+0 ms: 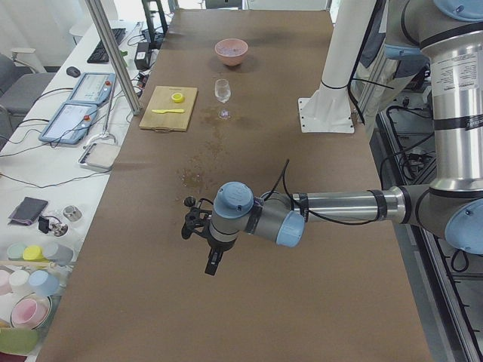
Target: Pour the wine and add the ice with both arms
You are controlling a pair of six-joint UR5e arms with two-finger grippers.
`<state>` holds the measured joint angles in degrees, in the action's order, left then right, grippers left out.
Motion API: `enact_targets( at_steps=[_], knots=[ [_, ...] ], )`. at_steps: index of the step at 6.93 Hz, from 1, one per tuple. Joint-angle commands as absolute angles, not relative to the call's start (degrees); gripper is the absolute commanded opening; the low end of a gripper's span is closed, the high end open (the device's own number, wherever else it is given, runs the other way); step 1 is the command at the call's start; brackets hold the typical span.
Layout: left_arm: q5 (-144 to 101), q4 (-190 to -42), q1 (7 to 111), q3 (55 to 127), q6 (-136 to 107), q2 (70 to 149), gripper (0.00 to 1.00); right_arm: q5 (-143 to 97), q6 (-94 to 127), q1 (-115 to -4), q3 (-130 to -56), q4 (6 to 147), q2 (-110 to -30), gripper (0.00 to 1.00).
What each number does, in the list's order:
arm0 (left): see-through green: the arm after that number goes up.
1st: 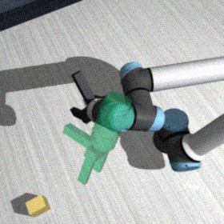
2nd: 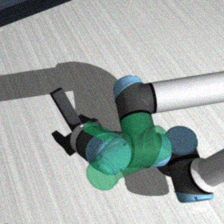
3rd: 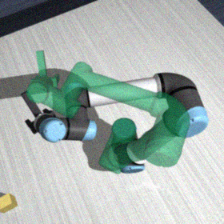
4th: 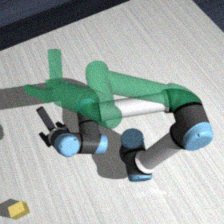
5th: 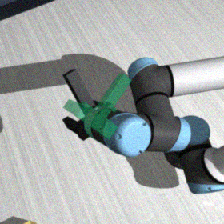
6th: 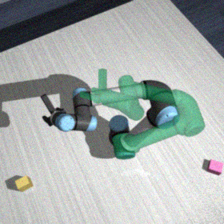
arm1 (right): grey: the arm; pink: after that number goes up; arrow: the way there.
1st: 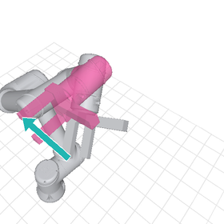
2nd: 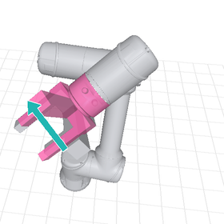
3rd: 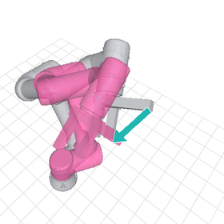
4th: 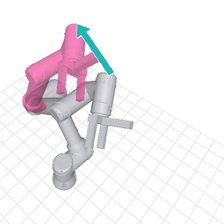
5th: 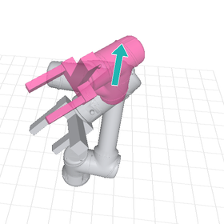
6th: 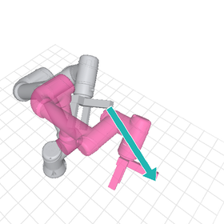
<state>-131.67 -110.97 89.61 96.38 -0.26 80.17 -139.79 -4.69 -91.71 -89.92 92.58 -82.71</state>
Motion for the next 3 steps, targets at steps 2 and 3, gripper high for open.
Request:
enact_targets(
  at_steps=[2, 3],
  knots=[
    [-131.66, -110.57, 89.74, 97.72, -0.09, 80.69, 0.99, -139.75, -1.84, -91.58, -90.36, 92.29, -82.44, 1.0],
    [-131.83, -110.57, 89.65, 97.3, -0.09, 80.68, 0.99, -138.79, -1.93, -90.8, -90.96, 92.29, -82.62, 1.0]
  ],
)
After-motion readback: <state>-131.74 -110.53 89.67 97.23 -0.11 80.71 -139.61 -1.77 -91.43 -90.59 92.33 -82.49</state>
